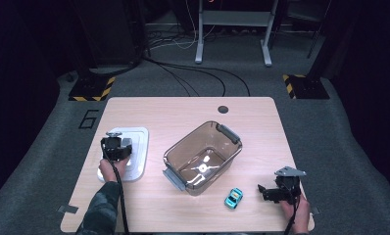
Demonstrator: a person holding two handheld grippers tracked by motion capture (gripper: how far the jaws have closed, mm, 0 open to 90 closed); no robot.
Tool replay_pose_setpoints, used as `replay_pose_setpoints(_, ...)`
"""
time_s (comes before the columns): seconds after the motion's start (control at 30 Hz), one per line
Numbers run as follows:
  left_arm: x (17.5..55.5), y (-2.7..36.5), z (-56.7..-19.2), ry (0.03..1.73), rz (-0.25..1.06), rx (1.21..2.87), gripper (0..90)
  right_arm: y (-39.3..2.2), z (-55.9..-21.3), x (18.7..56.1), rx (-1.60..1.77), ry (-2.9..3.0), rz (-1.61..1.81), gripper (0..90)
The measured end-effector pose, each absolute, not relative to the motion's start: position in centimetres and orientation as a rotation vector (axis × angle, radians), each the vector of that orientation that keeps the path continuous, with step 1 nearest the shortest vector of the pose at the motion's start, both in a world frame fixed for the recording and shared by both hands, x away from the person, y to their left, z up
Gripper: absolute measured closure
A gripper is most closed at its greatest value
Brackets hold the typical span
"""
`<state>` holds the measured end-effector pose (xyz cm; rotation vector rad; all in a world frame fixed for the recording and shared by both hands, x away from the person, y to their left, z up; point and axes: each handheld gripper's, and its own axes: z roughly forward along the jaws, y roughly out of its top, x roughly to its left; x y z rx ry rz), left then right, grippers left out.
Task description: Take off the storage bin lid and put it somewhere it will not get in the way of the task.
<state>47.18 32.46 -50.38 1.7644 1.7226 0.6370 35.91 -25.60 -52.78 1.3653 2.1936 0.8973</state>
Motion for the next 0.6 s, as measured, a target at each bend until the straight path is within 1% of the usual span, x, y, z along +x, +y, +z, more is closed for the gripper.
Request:
replay_pose_setpoints(0.1,47.0,32.7,-49.9,1.722,0.62,1.771,45.9,-25.6,-52.8,35.9,1.365,2.193,0.899,0.0)
replay_pose_setpoints(0.13,46.9,32.7,-49.7,1.722,0.606,1.769,40.3,-25.6,-52.8,35.9,1.365,2.193,0.899,0.0)
replay_pose_setpoints(0.17,46.7,32.8,-49.5,1.721,0.62,1.768,35.3,-25.6,-52.8,35.9,1.365,2.193,0.899,0.0)
replay_pose_setpoints(0.23,46.3,32.9,-48.9,1.72,0.624,1.759,21.1,-25.6,-52.8,35.9,1.365,2.193,0.899,0.0)
replay_pose_setpoints(0.27,46.1,33.0,-48.7,1.716,0.616,1.763,17.3,-25.6,-52.8,35.9,1.365,2.193,0.899,0.0)
replay_pose_setpoints(0.4,44.7,33.2,-47.7,1.668,0.615,1.77,8.2,-25.6,-52.8,35.9,1.365,2.193,0.899,0.0)
replay_pose_setpoints(0.43,44.4,33.3,-47.6,1.659,0.604,1.773,4.7,-25.6,-52.8,35.9,1.365,2.193,0.899,0.0)
replay_pose_setpoints(0.5,44.0,33.4,-47.3,1.651,0.585,1.791,1.1,-25.6,-52.8,35.9,1.365,2.193,0.899,0.0)
replay_pose_setpoints(0.6,43.0,33.6,-46.9,1.62,0.588,1.798,0.0,-25.6,-52.8,35.9,1.365,2.193,0.899,0.0)
